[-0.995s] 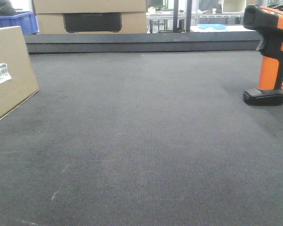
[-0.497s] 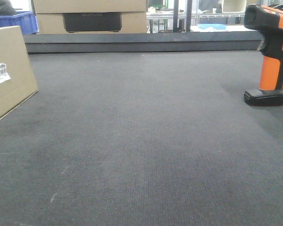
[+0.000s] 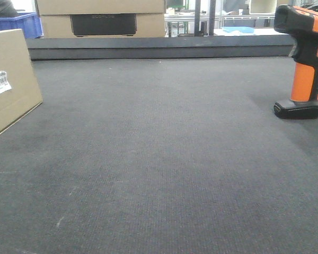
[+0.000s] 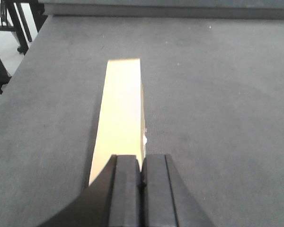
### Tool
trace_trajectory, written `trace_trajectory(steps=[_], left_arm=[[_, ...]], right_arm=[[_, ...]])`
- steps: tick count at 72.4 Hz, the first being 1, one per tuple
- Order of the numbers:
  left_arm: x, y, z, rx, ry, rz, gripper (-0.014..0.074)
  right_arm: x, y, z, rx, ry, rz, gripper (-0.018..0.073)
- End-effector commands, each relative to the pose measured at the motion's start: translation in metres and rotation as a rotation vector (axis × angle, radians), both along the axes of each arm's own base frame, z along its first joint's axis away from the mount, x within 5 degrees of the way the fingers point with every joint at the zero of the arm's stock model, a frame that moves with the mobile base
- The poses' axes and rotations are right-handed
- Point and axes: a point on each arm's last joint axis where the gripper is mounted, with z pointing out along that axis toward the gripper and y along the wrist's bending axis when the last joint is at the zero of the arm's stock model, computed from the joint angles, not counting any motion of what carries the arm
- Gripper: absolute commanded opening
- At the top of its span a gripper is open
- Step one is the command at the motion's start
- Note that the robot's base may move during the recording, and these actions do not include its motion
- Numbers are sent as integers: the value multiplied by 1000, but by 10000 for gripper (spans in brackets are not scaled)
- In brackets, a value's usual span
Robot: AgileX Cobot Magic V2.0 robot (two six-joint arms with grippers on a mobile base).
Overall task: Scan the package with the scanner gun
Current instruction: 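Lower the open left gripper over the top of the cardboard box, then close the left gripper on the box and lift it off the table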
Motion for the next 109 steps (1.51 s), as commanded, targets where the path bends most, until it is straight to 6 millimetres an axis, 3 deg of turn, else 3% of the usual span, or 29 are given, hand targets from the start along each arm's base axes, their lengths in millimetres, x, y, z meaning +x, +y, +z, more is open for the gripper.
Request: trace_trajectory(steps=[1, 19, 29, 48, 54, 69, 77, 95, 109], left_arm=[[14, 1, 9, -36, 42, 19, -111], [68, 8, 12, -35, 389, 60, -111], [98, 8, 11, -25, 474, 33, -111], [135, 6, -15, -40, 594, 8, -97], [138, 7, -18, -41, 589, 9, -13], [141, 7, -16, -38, 552, 11, 428], [142, 10, -16, 1, 551, 29, 584], [151, 25, -30, -30, 597, 73, 600], [160, 23, -43, -16, 641, 47, 600]], right_arm=[[0, 0, 2, -1, -24, -3, -162], [0, 0, 2, -1, -24, -3, -162], [0, 0, 2, -1, -24, -3, -162], [0, 0, 2, -1, -24, -3, -162], [0, 0, 2, -1, -24, -3, -162], [0, 0, 2, -1, -24, -3, -162], [0, 0, 2, -1, -24, -3, -162], [0, 0, 2, -1, -24, -3, -162], [0, 0, 2, -1, -24, -3, -162]])
